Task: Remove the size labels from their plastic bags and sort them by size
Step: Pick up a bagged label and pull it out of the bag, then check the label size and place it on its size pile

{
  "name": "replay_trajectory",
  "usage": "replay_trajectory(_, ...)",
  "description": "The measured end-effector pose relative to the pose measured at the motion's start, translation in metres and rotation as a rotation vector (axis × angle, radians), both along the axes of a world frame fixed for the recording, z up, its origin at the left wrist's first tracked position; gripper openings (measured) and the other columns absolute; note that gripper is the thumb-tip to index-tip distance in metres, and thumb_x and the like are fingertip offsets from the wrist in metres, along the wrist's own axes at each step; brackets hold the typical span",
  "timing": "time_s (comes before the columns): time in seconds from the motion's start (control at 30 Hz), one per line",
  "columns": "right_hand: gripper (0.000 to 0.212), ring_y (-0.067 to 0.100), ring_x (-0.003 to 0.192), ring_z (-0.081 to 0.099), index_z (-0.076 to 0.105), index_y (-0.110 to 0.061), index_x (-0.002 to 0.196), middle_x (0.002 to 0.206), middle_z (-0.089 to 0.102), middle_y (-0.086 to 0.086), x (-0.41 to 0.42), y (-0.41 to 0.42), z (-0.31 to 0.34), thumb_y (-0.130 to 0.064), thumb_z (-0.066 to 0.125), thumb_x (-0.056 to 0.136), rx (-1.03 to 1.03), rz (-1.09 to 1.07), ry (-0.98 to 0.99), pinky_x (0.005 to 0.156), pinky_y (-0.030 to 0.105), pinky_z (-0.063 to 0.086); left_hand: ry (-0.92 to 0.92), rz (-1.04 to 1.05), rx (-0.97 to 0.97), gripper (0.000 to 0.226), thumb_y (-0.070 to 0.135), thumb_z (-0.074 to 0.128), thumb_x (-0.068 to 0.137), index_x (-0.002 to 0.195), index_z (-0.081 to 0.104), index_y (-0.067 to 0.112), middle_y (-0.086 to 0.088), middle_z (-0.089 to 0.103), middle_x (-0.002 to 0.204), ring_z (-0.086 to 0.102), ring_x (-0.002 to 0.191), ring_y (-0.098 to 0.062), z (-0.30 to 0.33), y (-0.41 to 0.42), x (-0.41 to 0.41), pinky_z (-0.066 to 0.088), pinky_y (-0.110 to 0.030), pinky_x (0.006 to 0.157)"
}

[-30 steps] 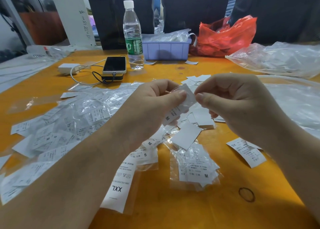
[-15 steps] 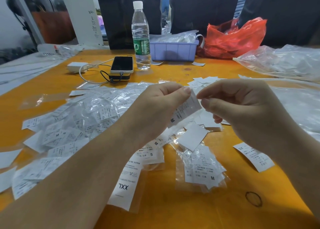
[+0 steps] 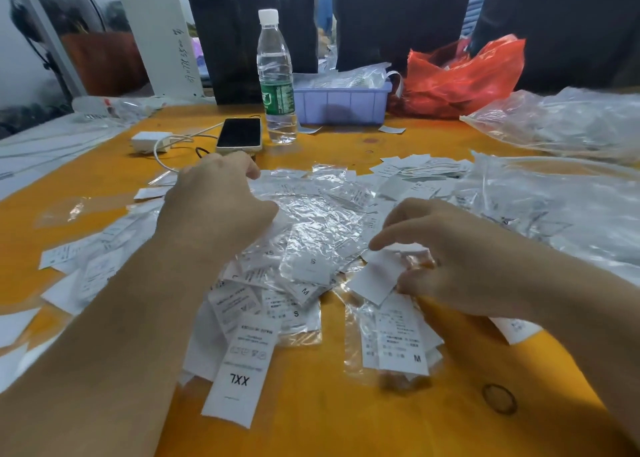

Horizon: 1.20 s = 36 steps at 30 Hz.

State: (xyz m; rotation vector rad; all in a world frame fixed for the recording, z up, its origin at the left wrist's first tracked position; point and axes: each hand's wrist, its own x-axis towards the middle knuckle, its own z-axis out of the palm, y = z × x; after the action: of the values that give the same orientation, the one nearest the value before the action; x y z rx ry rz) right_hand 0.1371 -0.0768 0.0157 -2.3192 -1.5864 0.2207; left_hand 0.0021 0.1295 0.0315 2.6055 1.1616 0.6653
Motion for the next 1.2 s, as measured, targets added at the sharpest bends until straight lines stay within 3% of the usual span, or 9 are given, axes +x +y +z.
replay_trajectory(0.23, 0.020, 0.002, 0.114, 0.034, 0.069, -0.038, 0.107, 0.114, 0.046, -0.023, -0.004, 0.004, -0.007, -0.041, 0.066, 0.088, 0.022, -0.001, 0.021, 0.089, 0.023, 0.029, -0.047, -0.311, 0.026, 0.032, 0.046, 0.063, 0.083, 0.113, 0.056, 0.035, 0.009, 0.050, 0.121, 0.044, 0.117, -0.016, -0.011, -0.035, 0.009, 0.038, -0.037, 0.094)
replay_trajectory(0.4, 0.044, 0.008, 0.124, 0.027, 0.055, -0.038, 0.132, 0.129, 0.041, -0.015, -0.003, 0.006, -0.010, -0.050, 0.059, 0.090, -0.038, -0.072, -0.001, 0.103, 0.031, 0.030, -0.048, -0.496, -0.097, 0.031, 0.050, 0.065, 0.081, 0.109, 0.056, 0.041, 0.018, 0.050, 0.115, 0.045, 0.112, -0.005, -0.015, -0.046, 0.010, 0.037, -0.027, 0.090)
replay_trajectory(0.5, 0.037, 0.010, 0.123, 0.028, 0.057, -0.039, 0.125, 0.125, 0.042, -0.014, -0.003, 0.008, -0.011, -0.051, 0.058, 0.090, -0.014, -0.085, -0.002, 0.103, 0.033, 0.031, 0.012, -0.643, -0.191, 0.047, 0.064, 0.065, 0.069, 0.111, 0.053, 0.048, 0.029, 0.048, 0.115, 0.040, 0.112, 0.007, -0.016, -0.053, 0.010, 0.034, -0.018, 0.086)
replay_trajectory(0.63, 0.029, 0.009, 0.115, 0.032, 0.060, -0.032, 0.109, 0.113, 0.044, -0.013, 0.001, 0.009, -0.012, -0.046, 0.065, 0.084, 0.043, -0.096, 0.035, 0.098, 0.031, 0.034, 0.172, -0.758, -0.200, 0.081, 0.069, 0.074, 0.057, 0.126, 0.032, 0.060, 0.045, 0.027, 0.115, 0.022, 0.118, 0.012, -0.023, -0.056, 0.011, 0.030, -0.014, 0.086)
replay_trajectory(0.77, 0.008, 0.004, 0.104, 0.040, 0.058, -0.034, 0.092, 0.107, 0.048, -0.013, 0.003, 0.009, -0.011, -0.031, 0.064, 0.087, 0.138, -0.073, 0.103, 0.084, 0.024, 0.035, 0.200, -0.698, -0.137, 0.098, 0.072, 0.075, 0.054, 0.135, 0.022, 0.058, 0.034, 0.024, 0.132, 0.017, 0.123, 0.009, -0.027, -0.055, 0.012, 0.026, -0.024, 0.096)
replay_trajectory(0.83, 0.014, -0.001, 0.084, 0.049, 0.057, -0.034, 0.081, 0.094, 0.054, -0.013, 0.003, 0.008, -0.009, -0.025, 0.062, 0.090, 0.252, -0.080, 0.196, 0.071, 0.022, 0.037, 0.209, -0.689, -0.125, 0.099, 0.073, 0.074, 0.055, 0.137, 0.022, 0.055, 0.031, 0.025, 0.136, 0.016, 0.127, 0.006, -0.028, -0.055, 0.012, 0.027, -0.027, 0.100)
replay_trajectory(0.93, 0.016, 0.011, 0.060, 0.051, 0.061, -0.027, 0.076, 0.069, 0.058, -0.007, 0.005, 0.005, -0.004, -0.020, 0.065, 0.090, 0.458, -0.056, 0.341, 0.058, 0.032, 0.041, 0.145, -0.714, -0.144, 0.077, 0.077, 0.066, 0.061, 0.127, 0.033, 0.055, 0.038, 0.032, 0.118, 0.024, 0.119, 0.008, -0.025, -0.059, 0.012, 0.030, -0.018, 0.092)
replay_trajectory(1.07, 0.009, 0.041, 0.059, 0.050, 0.067, -0.020, 0.079, 0.066, 0.059, 0.019, 0.001, 0.004, 0.002, -0.018, 0.070, 0.087, 0.640, 0.051, 0.428, 0.051, 0.049, 0.041, -0.176, -0.721, -0.210, 0.025, 0.059, 0.059, 0.084, 0.100, 0.062, 0.040, 0.024, 0.061, 0.097, 0.053, 0.094, 0.008, -0.016, -0.060, 0.013, 0.043, -0.017, 0.072)
replay_trajectory(1.2, 0.009, 0.041, 0.051, 0.037, 0.073, -0.021, 0.083, 0.062, 0.048, 0.030, -0.002, 0.004, 0.004, -0.027, 0.069, 0.089, 0.675, 0.122, 0.513, 0.045, 0.047, 0.030, -0.325, -0.688, -0.233, 0.009, 0.035, 0.064, 0.090, 0.085, 0.069, 0.031, 0.013, 0.067, 0.073, 0.063, 0.072, -0.005, -0.011, -0.058, 0.010, 0.050, -0.020, 0.061)
